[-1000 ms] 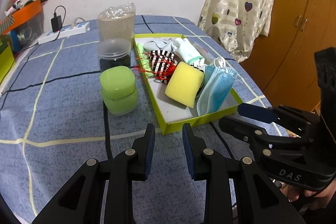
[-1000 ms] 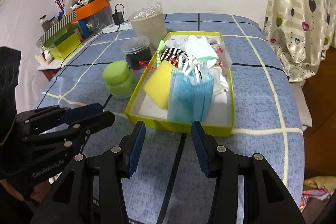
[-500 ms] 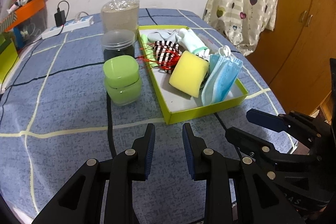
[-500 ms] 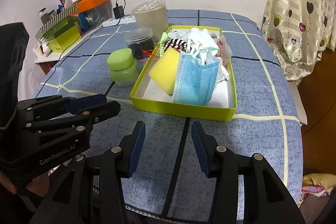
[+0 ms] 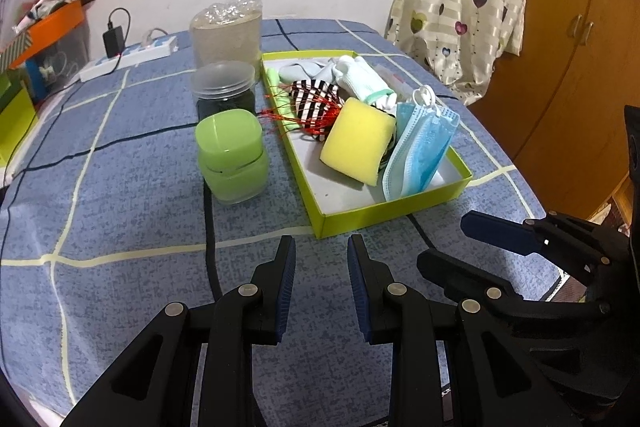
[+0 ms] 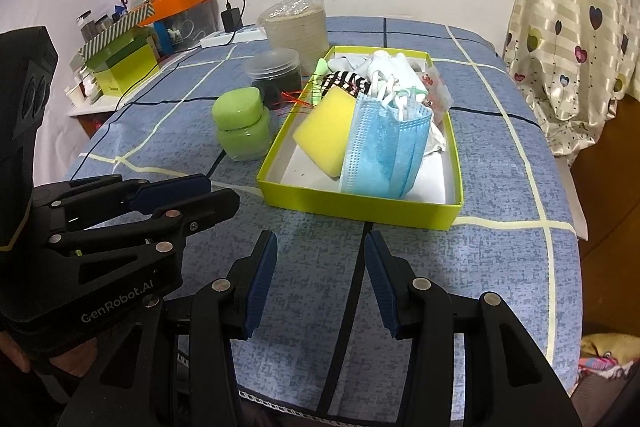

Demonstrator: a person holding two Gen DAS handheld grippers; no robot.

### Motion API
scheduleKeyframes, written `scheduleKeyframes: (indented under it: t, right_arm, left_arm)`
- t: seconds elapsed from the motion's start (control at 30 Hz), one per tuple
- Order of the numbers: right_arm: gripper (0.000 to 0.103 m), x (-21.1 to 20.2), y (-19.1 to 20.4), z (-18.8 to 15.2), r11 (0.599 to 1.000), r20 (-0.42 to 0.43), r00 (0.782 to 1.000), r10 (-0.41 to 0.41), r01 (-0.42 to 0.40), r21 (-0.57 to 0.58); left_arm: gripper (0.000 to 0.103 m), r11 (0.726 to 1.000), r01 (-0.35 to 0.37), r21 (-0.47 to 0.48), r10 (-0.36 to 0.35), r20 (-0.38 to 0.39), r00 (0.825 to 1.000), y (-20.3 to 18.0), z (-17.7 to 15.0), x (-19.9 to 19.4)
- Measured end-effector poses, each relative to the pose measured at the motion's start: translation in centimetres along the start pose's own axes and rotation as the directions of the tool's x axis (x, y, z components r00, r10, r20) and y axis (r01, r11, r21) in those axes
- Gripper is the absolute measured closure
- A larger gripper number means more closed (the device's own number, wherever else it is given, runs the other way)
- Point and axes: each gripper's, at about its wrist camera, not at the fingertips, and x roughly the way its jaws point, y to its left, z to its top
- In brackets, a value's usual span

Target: Organize soft objects

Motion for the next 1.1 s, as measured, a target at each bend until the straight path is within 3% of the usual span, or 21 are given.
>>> scheduleKeyframes:
  t: [1.1]
  right_arm:
    - [0.056, 0.18, -0.07, -0.04, 1.0, -0.005, 1.0, -0.001, 0.001, 0.002]
  left_arm:
    - [0.078, 1.0, 0.0, -0.005, 0.0, -0.011, 1.0, 0.15, -0.02, 0.49]
